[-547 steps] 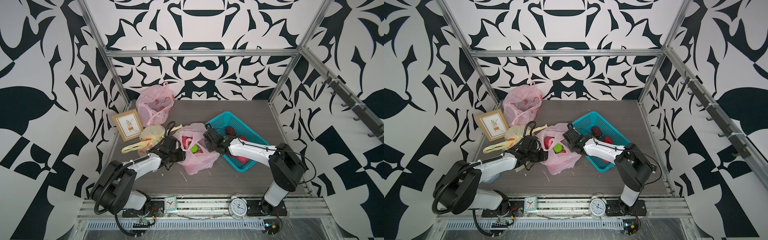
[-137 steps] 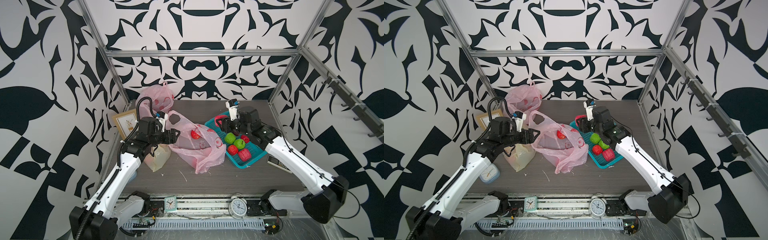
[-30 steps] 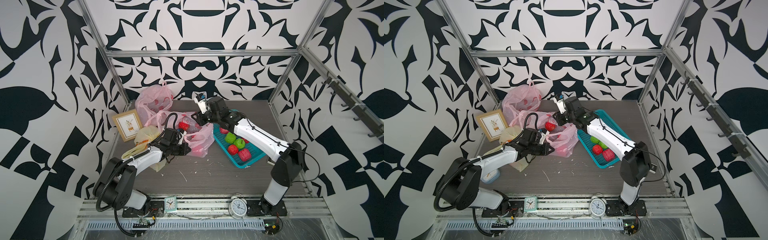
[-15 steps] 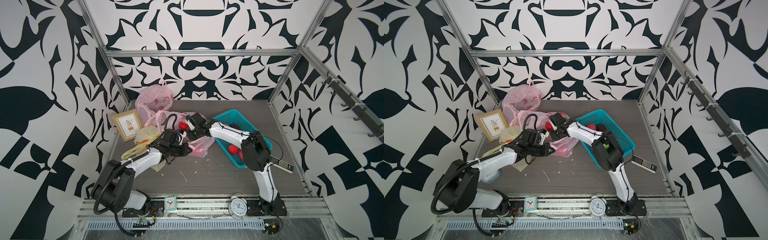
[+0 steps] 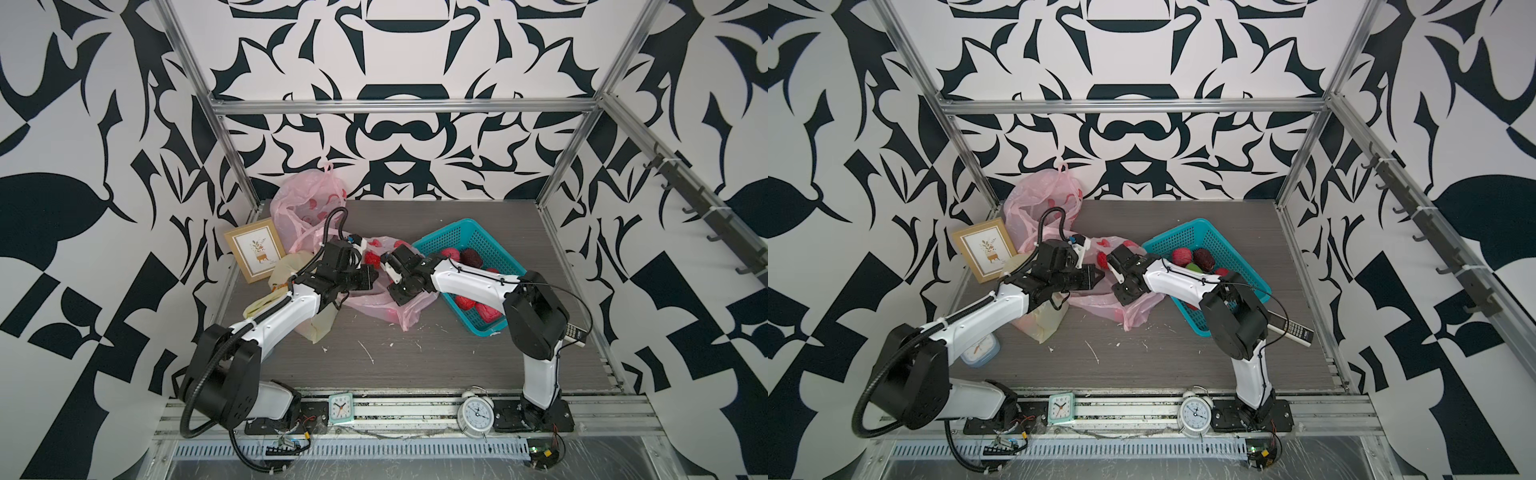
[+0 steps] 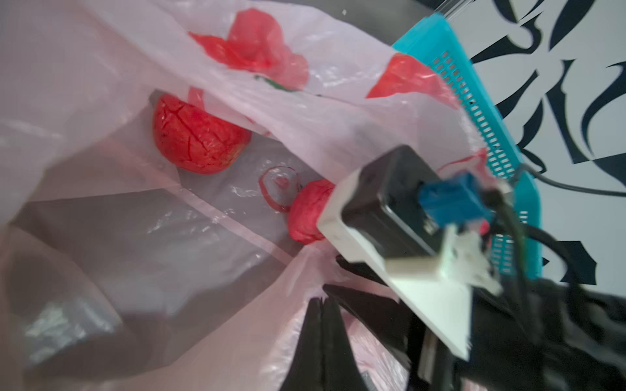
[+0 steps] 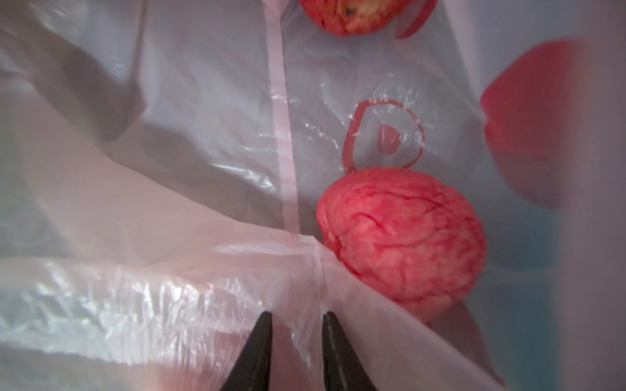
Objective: Untie the knot of a plastic bag & take out the apple
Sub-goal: Adjust the plastic bag at the center of the board.
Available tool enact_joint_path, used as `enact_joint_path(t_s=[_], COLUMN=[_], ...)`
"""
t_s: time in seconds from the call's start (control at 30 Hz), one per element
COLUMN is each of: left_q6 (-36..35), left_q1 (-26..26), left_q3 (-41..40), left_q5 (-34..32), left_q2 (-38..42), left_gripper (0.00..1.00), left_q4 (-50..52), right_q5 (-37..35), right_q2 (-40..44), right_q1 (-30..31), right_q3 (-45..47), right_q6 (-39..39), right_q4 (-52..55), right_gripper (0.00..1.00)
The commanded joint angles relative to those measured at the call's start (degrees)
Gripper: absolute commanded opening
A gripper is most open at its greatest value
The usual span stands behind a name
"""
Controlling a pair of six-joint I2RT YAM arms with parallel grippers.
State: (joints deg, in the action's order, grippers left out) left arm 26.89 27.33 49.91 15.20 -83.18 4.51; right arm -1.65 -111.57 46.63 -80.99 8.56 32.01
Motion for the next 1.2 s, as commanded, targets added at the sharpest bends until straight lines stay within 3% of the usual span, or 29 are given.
enact_joint_path(t_s=[0.0, 0.2, 0.3, 0.47, 0.57, 0.7, 0.83, 0.97, 1.1, 1.17], left_q6=[0.7, 0.3, 0.6, 1.2, 0.9, -0.2, -1.8, -2.7, -2.9, -2.9], left_q1=[-0.1, -0.1, -0.1, 0.0, 0.1, 0.3, 0.3, 0.3, 0.4, 0.4], left_q3=[1.7, 0.8, -1.4, -5.6, -6.5, -5.9, -3.9, -3.1, -3.1, -3.0], left_q5=[1.3, -1.0, -1.7, -1.5, -1.1, -1.4, -1.2, -1.0, -0.6, -0.4], left_q2=[-3.9, -7.8, -7.5, -2.0, 2.3, 7.3, 9.4, 9.7, 9.7, 9.7], left_gripper=[0.0, 0.0, 0.0, 0.0, 0.01, 0.13, 0.18, 0.19, 0.2, 0.21], left_q4=[-2.1, -1.2, -0.2, 0.4, 1.0, 2.4, 4.9, 5.7, 5.8, 5.7], right_q5=[-4.4, -8.0, -11.4, -2.3, 0.1, 0.5, 0.0, -5.8, -6.5, -5.2], right_q2=[1.1, 6.7, 8.4, 9.7, 8.4, 4.5, 0.2, -2.4, -2.9, -3.3], right_q1=[0.5, 0.6, 0.4, 0.3, 0.3, 0.3, 0.3, 0.4, 0.4, 0.4], right_q3=[2.5, 8.8, 9.6, 8.4, 5.8, 1.4, -2.7, -5.5, -5.6, -5.5], right_q6=[-2.2, -4.5, -5.1, -4.9, -3.3, 0.0, 4.2, 8.9, 10.3, 10.5], right_q4=[1.9, -2.1, -3.3, -8.0, -9.8, -11.6, -11.2, -9.6, -12.0, -14.3], right_gripper=[0.28, 0.28, 0.39, 0.55, 0.57, 0.61, 0.62, 0.76, 0.87, 0.87])
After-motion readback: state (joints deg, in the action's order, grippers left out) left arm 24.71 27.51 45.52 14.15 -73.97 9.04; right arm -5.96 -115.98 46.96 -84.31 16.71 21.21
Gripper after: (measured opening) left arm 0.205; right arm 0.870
